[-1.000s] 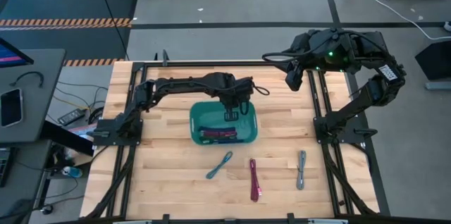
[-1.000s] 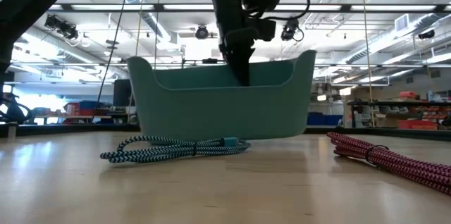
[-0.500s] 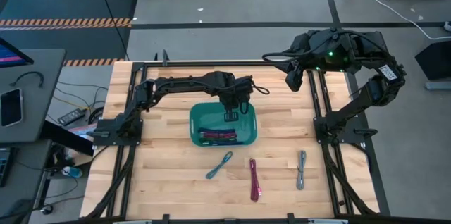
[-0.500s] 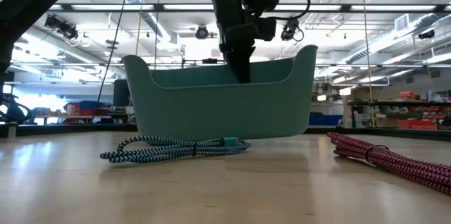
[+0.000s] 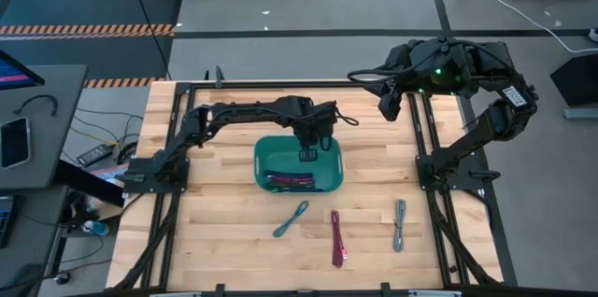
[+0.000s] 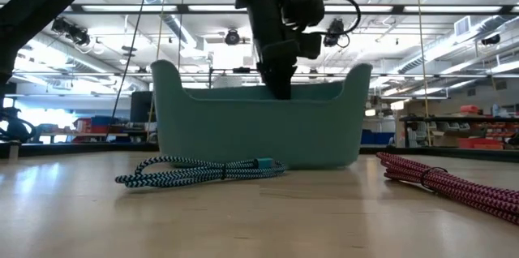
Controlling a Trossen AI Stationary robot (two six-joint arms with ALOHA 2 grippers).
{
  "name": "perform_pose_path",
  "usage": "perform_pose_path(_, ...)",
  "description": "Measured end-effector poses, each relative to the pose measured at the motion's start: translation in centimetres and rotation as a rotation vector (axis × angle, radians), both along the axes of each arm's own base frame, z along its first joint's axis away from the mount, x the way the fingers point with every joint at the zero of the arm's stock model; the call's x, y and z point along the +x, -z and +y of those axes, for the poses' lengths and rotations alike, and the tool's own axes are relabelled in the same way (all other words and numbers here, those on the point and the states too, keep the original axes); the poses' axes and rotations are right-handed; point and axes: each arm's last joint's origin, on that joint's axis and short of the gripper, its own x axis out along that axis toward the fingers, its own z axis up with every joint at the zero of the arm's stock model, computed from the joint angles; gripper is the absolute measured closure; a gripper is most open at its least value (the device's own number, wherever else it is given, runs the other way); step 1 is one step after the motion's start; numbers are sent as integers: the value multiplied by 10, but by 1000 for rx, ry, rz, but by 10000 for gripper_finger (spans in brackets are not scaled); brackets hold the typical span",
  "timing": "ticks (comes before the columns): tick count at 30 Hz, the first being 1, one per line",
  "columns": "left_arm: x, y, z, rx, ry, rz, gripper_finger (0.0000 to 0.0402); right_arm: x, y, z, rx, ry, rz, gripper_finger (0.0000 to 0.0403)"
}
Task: Pick and place USB-C Cables
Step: Move the green bin to the center of the table, then put the top light blue charger cable into the green bin
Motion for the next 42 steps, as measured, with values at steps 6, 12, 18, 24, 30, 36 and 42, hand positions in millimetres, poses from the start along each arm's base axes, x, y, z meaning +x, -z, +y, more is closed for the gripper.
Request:
perform_pose_path(6,2,2,1,1,4,-5,400,0,0,0,4,1,-1,174)
perform_pose_path(12,2,2,2,5,5,-10,400,0,0,0,1,-2,1,174)
perform_pose_path(18,2,2,4,9,-8,-8,366,0,0,0,2,-2,1,174)
perform_pose_path(24,2,2,4,9,-8,-8,322,0,0,0,2,-3,1,174)
perform_pose_path(30,2,2,4,14,-9,-6,301,0,0,0,11,-3,-2,174)
perform_pose_path(36,1,-3,4,47,-22,1,297,0,0,0,11,-3,-2,174)
perform_pose_path(42,1,-34,4,60,-24,-35,297,0,0,0,11,-3,-2,174)
